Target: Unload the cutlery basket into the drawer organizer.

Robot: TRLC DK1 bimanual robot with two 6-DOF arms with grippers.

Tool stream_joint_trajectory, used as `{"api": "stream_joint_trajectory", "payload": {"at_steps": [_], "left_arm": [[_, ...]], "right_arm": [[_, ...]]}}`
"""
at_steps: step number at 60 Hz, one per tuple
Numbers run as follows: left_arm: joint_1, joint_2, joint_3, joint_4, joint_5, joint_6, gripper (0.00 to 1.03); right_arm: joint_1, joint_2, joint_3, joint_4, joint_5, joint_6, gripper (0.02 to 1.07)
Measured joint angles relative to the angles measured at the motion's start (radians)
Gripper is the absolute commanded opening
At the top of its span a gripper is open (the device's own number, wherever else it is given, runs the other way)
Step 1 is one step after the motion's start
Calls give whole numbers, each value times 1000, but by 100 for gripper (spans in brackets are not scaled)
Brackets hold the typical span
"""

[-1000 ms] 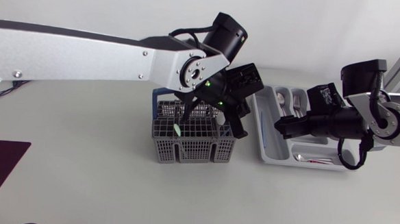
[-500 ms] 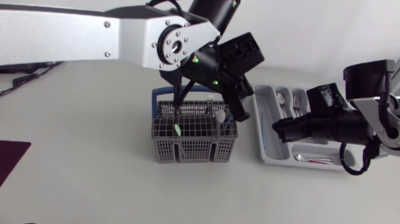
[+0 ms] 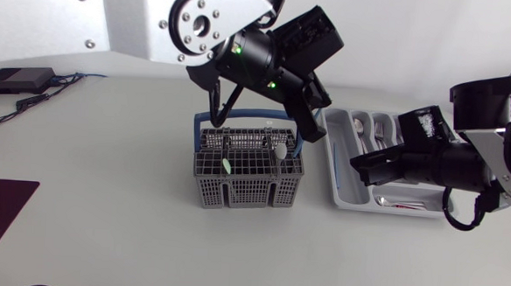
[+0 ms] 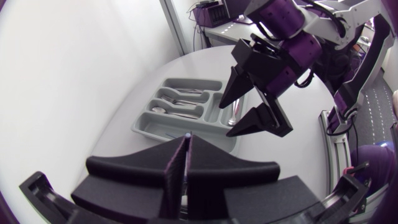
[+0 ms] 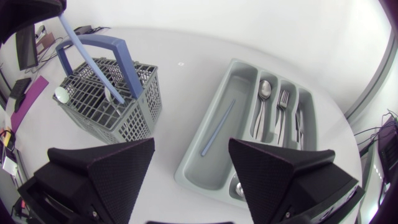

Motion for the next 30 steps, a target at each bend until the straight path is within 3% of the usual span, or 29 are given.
{"api": "stream_joint_trajectory", "payload": {"at_steps": [13, 30], "left_arm": [[0, -31, 8, -6, 15, -39, 8], [56, -72, 12, -8, 143, -237, 8]], "right_arm": [[28, -71, -35, 1, -1, -19, 88], [85, -303, -123, 16, -43, -82, 88]]}}
